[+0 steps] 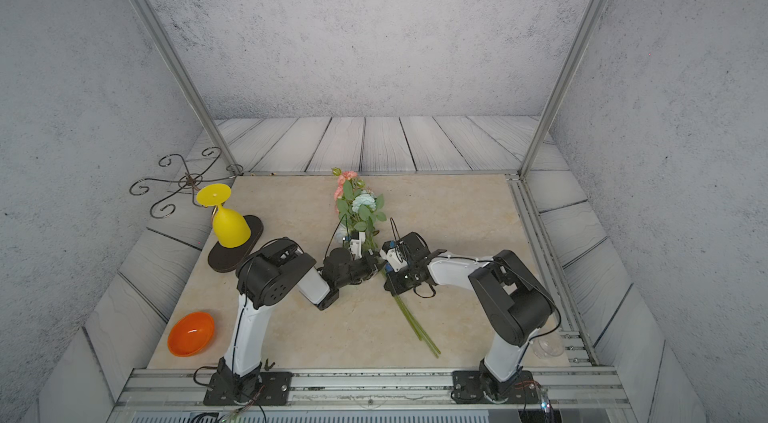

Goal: Wrap bouquets with tape
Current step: Wrap the tape around the bouquet.

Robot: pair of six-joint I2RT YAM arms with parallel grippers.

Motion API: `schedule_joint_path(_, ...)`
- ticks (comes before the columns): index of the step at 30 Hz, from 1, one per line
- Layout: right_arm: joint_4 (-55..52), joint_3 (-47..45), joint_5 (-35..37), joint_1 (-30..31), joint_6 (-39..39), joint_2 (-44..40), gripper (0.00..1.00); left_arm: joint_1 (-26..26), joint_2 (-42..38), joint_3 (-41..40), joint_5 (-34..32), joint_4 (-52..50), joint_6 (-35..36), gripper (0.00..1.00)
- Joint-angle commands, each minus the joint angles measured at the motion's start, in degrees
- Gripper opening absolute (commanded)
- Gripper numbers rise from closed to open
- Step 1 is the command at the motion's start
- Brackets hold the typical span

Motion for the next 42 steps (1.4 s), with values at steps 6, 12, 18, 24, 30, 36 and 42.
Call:
schedule_joint_path(6,-12.84,3.26,18.14,1.71,-4.34,-1.01,0.0,0.7,1.67,-0.32,-0.65,2.97,-1.15,0.3)
schedule_joint_path(12,-15.58,6.54,21.04,3.05,-7.55,-0.72,0.0,0.7,-1.23,-1.3,-0.03,-3.74,-1.49,0.41)
schedule_joint_path(18,-18.08,9.1,25.41,6.2,-11.58,-0.07,0.0,0.44,-7.4,4.16,2.51,-27.03,4.08,0.48)
schedule_joint_path(24,-16.68,9.29,25.52,7.72,-12.4,0.93,0.0,0.59,-6.15,6.73,2.43,-29.35,1.12,0.37)
schedule_joint_path(30,-15.53,9.49,24.69,8.31,-12.79,3.06,0.0,0.61,-5.55,6.78,3.27,-28.61,-1.79,0.02)
schedule_joint_path(36,-14.78,8.99,24.36,8.11,-10.37,4.0,0.06,0.76,-5.45,5.97,2.8,-27.59,-0.98,0.0)
schedule_joint_path(42,-12.94,2.83,8.91,1.25,-4.17,-2.6,0.41,1.01,-4.27,4.22,2.36,-21.64,-1.15,0.0)
